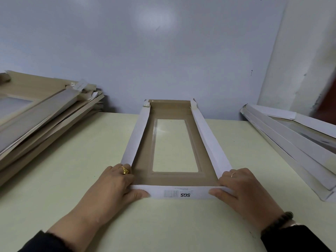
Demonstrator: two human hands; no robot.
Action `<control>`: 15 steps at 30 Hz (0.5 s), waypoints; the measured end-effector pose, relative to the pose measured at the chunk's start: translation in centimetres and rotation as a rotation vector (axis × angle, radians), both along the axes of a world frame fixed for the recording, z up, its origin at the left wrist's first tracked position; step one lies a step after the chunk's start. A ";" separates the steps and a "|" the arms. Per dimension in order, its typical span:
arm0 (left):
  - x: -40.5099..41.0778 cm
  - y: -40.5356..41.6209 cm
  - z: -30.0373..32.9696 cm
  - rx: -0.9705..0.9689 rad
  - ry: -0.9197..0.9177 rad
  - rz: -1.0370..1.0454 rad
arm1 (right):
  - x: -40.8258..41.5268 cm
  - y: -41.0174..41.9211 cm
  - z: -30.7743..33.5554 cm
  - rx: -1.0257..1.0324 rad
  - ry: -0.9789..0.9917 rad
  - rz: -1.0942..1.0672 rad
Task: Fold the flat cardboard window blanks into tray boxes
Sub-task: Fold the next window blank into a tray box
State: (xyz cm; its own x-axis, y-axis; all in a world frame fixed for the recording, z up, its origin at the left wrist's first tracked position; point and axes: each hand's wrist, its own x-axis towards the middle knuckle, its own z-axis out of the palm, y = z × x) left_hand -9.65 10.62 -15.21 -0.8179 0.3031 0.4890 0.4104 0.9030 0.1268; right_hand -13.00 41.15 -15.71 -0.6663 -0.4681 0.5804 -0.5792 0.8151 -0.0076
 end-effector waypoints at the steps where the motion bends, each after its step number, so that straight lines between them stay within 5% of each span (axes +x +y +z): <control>1: 0.0 0.0 0.1 0.019 -0.058 0.018 | 0.0 0.1 -0.1 -0.012 -0.020 0.008; 8: -0.1 -0.2 0.3 -0.057 -0.209 -0.017 | 0.9 -0.5 0.5 -0.031 -0.111 0.020; 10: -0.3 -0.6 0.2 -0.080 -0.093 -0.041 | 1.4 -1.1 0.9 -0.139 -0.210 0.070; 15: -0.5 -2.9 0.3 -0.088 -0.161 0.169 | 1.3 -1.1 1.0 -0.491 -0.492 0.186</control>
State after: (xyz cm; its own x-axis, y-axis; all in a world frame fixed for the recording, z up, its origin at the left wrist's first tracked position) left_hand -10.19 7.74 -14.88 -0.9259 0.1914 0.3256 0.2339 0.9675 0.0962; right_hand -11.68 40.09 -14.67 -0.8394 -0.3616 0.4058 -0.5434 0.5386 -0.6439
